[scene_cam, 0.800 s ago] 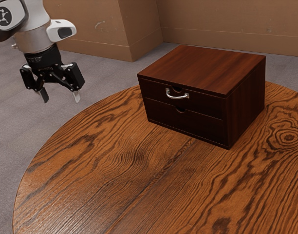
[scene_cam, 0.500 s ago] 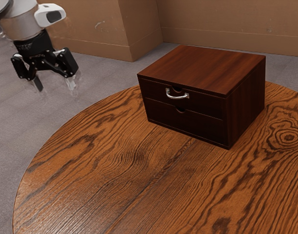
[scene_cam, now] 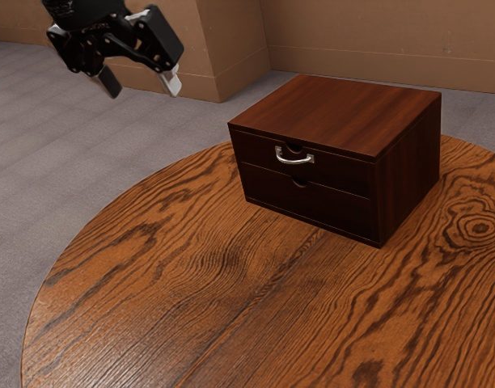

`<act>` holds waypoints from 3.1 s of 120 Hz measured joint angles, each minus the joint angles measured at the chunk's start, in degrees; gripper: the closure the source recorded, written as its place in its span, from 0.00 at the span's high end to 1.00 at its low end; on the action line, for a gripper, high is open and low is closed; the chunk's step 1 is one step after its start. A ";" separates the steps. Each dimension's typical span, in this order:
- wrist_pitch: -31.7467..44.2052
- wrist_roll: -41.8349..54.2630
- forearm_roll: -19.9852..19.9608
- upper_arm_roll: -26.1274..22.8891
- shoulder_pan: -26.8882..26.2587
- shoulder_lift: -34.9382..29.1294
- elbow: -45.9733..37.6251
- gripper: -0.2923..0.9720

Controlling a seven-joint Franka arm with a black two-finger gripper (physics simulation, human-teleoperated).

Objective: Pull the drawer handle with one arm to open the drawer

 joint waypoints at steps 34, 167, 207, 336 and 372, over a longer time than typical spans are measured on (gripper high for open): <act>3.44 -1.01 5.41 -16.31 1.69 -35.28 -43.39 0.77; 26.17 64.94 41.23 37.78 -60.68 -41.62 -43.77 0.77; 28.87 72.20 41.35 49.54 -70.67 -38.47 -35.28 0.77; 35.72 71.27 37.21 70.81 -87.67 -37.40 -23.46 0.77; 38.81 72.21 37.40 76.14 -93.04 -39.53 -17.59 0.77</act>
